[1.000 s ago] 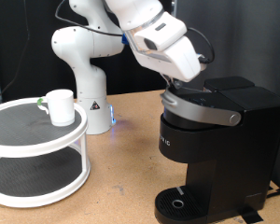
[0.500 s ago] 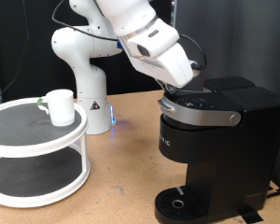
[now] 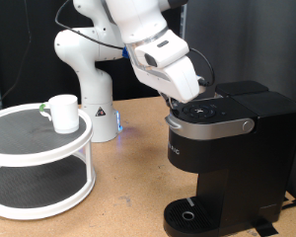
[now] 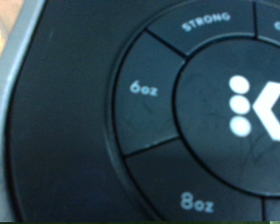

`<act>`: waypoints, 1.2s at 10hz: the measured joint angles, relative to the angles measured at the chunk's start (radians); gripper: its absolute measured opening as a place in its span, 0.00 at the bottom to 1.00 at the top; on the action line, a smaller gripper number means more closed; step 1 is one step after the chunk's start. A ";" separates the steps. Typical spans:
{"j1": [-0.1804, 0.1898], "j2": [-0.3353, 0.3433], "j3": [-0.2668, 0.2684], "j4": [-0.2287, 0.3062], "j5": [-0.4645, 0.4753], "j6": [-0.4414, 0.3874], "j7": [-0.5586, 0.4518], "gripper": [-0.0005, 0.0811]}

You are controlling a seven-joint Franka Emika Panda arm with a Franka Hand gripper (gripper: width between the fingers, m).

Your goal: Make a cup of coffee with the keurig machine

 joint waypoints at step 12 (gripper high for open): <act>0.000 -0.003 -0.037 0.091 0.145 -0.120 0.000 0.01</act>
